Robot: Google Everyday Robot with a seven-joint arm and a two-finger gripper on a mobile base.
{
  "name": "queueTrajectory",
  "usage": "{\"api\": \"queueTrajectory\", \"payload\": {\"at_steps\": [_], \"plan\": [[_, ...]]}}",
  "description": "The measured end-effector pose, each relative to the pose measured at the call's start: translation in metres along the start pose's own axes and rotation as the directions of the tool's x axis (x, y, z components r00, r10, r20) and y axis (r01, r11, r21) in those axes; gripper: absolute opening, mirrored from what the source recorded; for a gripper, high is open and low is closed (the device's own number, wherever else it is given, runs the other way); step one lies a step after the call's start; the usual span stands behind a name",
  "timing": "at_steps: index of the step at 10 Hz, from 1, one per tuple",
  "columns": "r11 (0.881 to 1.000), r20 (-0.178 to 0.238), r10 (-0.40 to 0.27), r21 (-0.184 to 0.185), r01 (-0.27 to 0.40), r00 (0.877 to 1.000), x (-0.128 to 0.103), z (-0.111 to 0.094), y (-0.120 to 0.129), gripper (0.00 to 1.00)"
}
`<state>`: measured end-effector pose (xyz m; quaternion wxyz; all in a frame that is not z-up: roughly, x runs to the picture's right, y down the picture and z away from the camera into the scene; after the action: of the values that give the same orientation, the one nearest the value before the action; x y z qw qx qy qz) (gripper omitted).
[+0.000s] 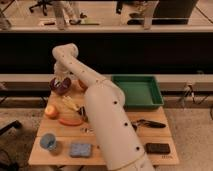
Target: Wipe purple bowl with towel
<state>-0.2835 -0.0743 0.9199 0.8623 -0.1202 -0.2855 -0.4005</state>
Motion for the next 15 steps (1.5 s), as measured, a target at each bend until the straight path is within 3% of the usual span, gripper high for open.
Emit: {"api": "queueTrajectory", "payload": {"at_steps": [2,3,5,11,13,15], "plan": [[1.0,0.002,0.005,0.012,-0.005,1.0,0.0,-0.007,0.005,0.01],[0.998,0.02,-0.002,0.069,0.001,1.0,-0.007,-0.016,0.003,0.01],[0.995,0.027,-0.013,0.096,0.011,1.0,-0.01,-0.019,-0.001,0.01],[0.99,0.029,-0.044,0.133,0.04,0.999,-0.017,-0.024,-0.011,0.01],[0.991,0.025,-0.056,0.12,0.053,0.998,-0.021,-0.024,-0.014,0.16],[0.993,0.043,-0.059,0.104,0.054,0.997,-0.027,-0.02,-0.018,0.38]]}}
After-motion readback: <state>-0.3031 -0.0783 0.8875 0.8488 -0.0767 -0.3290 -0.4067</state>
